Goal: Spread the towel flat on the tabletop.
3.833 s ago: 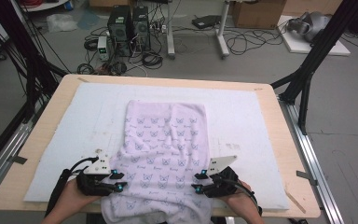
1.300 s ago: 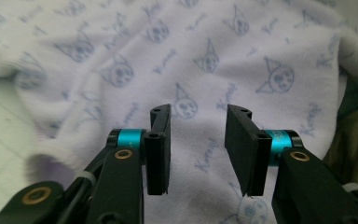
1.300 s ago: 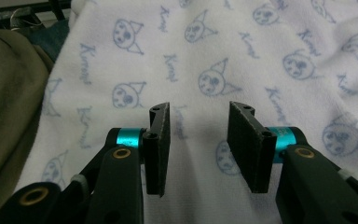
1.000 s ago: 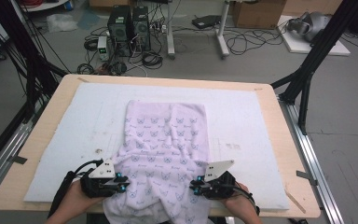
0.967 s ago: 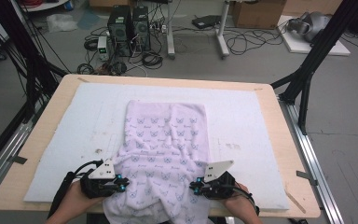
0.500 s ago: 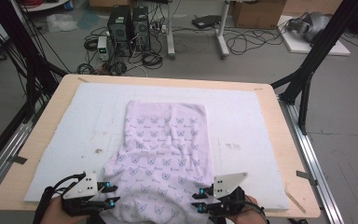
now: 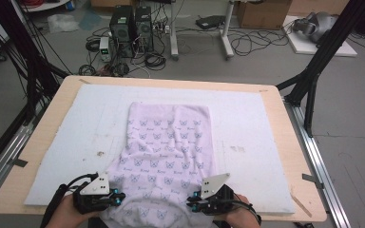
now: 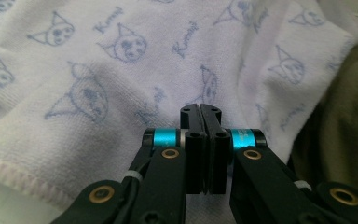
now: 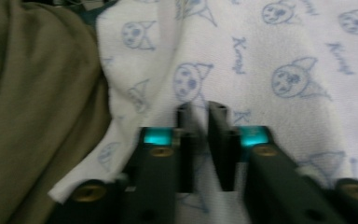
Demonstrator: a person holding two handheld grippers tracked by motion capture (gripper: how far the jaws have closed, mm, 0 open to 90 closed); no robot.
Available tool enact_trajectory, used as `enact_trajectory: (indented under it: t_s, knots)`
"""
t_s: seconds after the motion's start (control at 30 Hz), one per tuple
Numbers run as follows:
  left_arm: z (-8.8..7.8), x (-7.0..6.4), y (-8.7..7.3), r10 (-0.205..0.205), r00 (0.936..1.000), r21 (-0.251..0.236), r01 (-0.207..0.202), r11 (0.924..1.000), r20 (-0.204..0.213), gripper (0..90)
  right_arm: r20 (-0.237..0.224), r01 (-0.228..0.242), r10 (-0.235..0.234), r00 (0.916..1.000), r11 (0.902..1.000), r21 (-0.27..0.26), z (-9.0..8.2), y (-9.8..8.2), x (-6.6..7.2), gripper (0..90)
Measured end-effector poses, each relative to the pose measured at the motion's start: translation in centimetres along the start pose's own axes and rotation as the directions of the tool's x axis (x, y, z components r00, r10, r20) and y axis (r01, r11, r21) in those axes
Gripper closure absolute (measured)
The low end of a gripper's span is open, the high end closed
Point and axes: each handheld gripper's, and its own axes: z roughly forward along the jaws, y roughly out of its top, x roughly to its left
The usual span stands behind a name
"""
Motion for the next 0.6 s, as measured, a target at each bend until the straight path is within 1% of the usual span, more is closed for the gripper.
enact_trajectory:
  t_s: [0.03, 0.07, 0.1, 0.13, 0.17, 0.2, 0.23, 0.3, 0.33, 0.37, 0.4, 0.43, 0.47, 0.5, 0.53, 0.57, 0.6]
  knots:
    - [-0.2, -0.2, -0.1, -0.001, 0.9999, 0.005, 0.001, 1.0, 0.011, 88.2, -0.012, 0.002, -0.002, 0.9999, 1.0, 0.0, 0.0, 0.0, 0.1, 87.4]
    - [-0.5, -0.6, -0.2, 0.01, 0.9995, 0.011, -0.01, 0.9999, 0.029, 88.2, -0.055, 0.003, -0.003, 0.9985, 1.0, -0.002, 0.0, -0.1, 0.2, 88.0]
    - [-0.9, -1.0, -0.3, 0.018, 0.9981, 0.006, -0.019, 0.9998, 0.058, 88.0, -0.127, -0.004, 0.004, 0.9919, 1.0, 0.002, 0.0, -0.1, 0.5, 88.0]
    - [-1.4, -1.5, -0.3, 0.026, 0.9965, -0.018, -0.025, 0.9995, 0.08, 87.4, -0.172, 0.013, -0.015, 0.985, 0.9998, -0.014, -0.1, 0.0, 1.0, 87.7]
    - [-1.9, -1.9, -0.1, 0.029, 0.9961, -0.039, -0.026, 0.9989, 0.084, 83.8, -0.179, 0.031, -0.04, 0.9831, 0.9981, -0.054, -0.5, 0.1, 1.5, 86.8]
    - [-2.2, -2.1, 0.1, 0.032, 0.9967, -0.059, -0.028, 0.9979, 0.074, 75.1, -0.176, 0.031, -0.046, 0.9832, 0.9958, -0.086, -1.0, 0.2, 1.8, 85.4]
    - [-2.3, -2.1, 0.3, 0.034, 0.998, -0.066, -0.03, 0.9974, 0.054, 68.9, -0.155, 0.025, -0.041, 0.9871, 0.9948, -0.099, -1.5, 0.4, 1.8, 82.7]
    - [-2.1, -1.4, 0.6, 0.016, 0.9998, -0.063, -0.015, 0.9979, 0.012, 60.2, -0.089, 0.028, -0.035, 0.9954, 0.9964, -0.08, -2.2, 0.6, 1.2, 77.7]
    - [-1.8, -0.9, 0.6, 0.0, 1.0, -0.061, 0.0, 0.9981, 0.004, 57.0, -0.07, 0.017, -0.022, 0.9973, 0.997, -0.076, -2.3, 0.6, 0.8, 76.0]
    - [-1.4, -0.5, 0.6, -0.002, 1.0, -0.051, 0.002, 0.9987, 0.001, 56.0, -0.064, 0.005, -0.01, 0.9979, 0.997, -0.078, -2.3, 0.6, 0.4, 75.0]
    - [-1.0, -0.2, 0.5, -0.005, 1.0, -0.036, 0.005, 0.9993, 0.002, 56.3, -0.065, -0.005, 0.0, 0.9979, 0.997, -0.077, -2.2, 0.6, 0.2, 73.2]
    - [-0.5, 0.0, 0.3, -0.003, 1.0, -0.017, 0.003, 0.9999, 0.009, 59.3, -0.058, -0.001, -0.002, 0.9983, 0.998, -0.064, -1.9, 0.5, 0.1, 71.6]
    - [0.0, 0.0, 0.1, 0.006, 0.9998, 0.005, -0.006, 1.0, 0.019, 66.2, -0.057, 0.01, -0.012, 0.9983, 0.9989, -0.045, -1.5, 0.5, 0.1, 71.5]
    - [0.1, -0.1, -0.2, 0.012, 0.9999, -0.014, -0.012, 0.9998, 0.01, 72.0, -0.059, 0.016, -0.017, 0.9981, 0.9997, -0.021, -1.2, 0.4, 0.1, 71.1]
    - [0.0, -0.1, -0.3, 0.007, 0.9999, -0.019, -0.007, 0.9998, 0.011, 77.5, -0.054, 0.02, -0.02, 0.9983, 0.9998, -0.006, -0.8, 0.2, 0.1, 71.2]
    - [-0.1, -0.1, -0.3, -0.002, 0.9998, -0.01, 0.002, 1.0, 0.022, 84.3, -0.048, 0.02, -0.02, 0.9987, 0.9996, 0.019, -0.5, 0.0, 0.0, 72.3]
    - [-0.2, -0.3, -0.3, -0.002, 0.9997, -0.008, 0.002, 1.0, 0.023, 86.2, -0.04, 0.016, -0.016, 0.9991, 0.9998, 0.014, -0.4, -0.3, 0.0, 75.0]
